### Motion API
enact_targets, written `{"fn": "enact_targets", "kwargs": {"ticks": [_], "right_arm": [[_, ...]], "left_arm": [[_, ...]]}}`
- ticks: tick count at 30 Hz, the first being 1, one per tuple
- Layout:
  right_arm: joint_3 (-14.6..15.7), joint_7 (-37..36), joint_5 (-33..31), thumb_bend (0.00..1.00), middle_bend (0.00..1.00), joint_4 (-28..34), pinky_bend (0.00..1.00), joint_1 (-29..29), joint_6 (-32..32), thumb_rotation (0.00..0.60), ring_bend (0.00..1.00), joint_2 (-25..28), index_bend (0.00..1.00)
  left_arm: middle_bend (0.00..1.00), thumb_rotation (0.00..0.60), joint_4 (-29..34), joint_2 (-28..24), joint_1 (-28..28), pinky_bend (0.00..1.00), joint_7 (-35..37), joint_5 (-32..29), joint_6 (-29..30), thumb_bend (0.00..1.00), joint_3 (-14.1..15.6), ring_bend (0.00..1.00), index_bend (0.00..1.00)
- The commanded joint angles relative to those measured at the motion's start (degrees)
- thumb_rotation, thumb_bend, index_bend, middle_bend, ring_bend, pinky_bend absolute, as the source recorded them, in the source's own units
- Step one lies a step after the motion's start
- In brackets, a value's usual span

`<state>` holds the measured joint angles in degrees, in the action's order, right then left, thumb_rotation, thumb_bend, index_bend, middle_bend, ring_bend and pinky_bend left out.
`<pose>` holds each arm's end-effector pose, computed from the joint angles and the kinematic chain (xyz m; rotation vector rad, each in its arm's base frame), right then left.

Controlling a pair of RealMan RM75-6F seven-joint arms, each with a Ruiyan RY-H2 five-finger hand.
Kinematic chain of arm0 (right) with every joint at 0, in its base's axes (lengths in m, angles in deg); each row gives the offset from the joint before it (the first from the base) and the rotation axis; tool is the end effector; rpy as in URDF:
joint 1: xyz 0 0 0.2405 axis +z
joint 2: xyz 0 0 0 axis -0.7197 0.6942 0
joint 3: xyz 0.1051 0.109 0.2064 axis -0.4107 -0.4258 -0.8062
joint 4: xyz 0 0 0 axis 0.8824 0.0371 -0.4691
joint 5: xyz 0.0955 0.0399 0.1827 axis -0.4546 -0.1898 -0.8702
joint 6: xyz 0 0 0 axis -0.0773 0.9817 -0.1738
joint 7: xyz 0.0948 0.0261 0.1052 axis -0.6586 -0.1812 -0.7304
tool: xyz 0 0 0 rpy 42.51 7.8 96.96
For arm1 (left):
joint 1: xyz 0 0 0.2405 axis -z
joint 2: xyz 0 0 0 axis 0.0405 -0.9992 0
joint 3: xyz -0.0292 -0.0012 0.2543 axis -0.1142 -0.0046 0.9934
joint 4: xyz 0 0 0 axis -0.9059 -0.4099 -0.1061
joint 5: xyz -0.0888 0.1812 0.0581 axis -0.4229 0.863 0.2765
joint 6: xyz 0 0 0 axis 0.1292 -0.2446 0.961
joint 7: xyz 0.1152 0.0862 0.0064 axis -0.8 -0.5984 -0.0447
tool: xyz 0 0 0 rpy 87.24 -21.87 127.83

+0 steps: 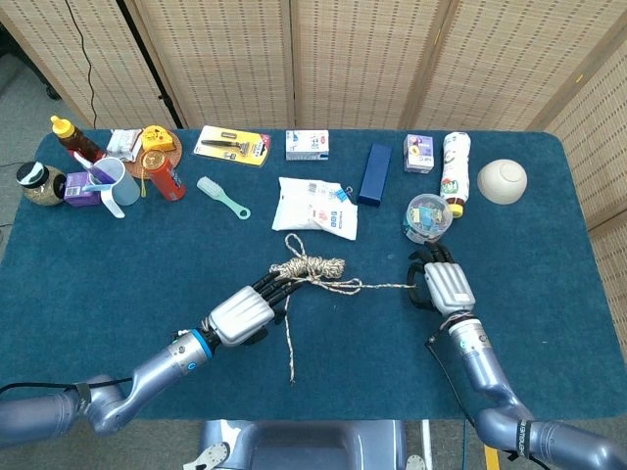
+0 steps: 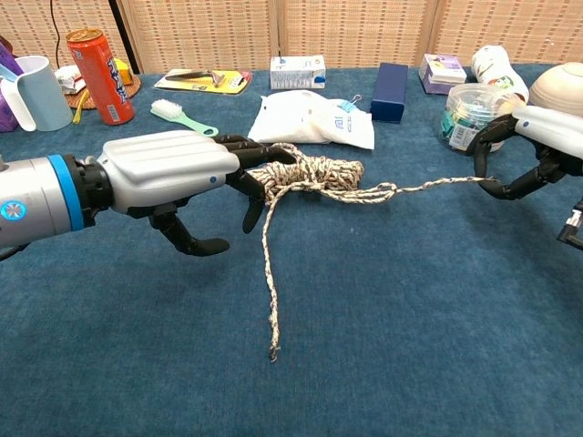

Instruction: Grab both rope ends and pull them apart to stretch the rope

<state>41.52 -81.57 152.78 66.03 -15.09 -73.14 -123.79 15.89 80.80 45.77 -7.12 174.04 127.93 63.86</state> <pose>-0.2293 -0.3262 0.0107 1.5608 -1.1978 0.9689 -0.1149 0.2890 -0.0423 -2.3424 -0.6285 -0.9975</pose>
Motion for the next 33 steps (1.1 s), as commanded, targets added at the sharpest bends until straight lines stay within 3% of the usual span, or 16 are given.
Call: {"fn": "enact_targets", "kwargs": {"ticks": [1,33], "right_arm": [[0.0,-0.5,0.0,0.56,0.26,-0.5,0.0,0.0,0.3,0.6,0.01,-0.1,0.61],[0.0,-4.4,1.0,0.56,0.26,-4.1,0.0,-0.6,1.5,0.6,0.01,-0.5,0.61]], "left_arm": [[0.0,0.6,-0.8,1.1,0.7,0.0,-0.7,-1.1,-0.6,0.32,-0.1,0.0,0.49],[0.0,0.6,-6.3,9.5,4.1,0.0,-6.4,-6.8,-2.7,0.33,0.8,0.0,0.51]]}}
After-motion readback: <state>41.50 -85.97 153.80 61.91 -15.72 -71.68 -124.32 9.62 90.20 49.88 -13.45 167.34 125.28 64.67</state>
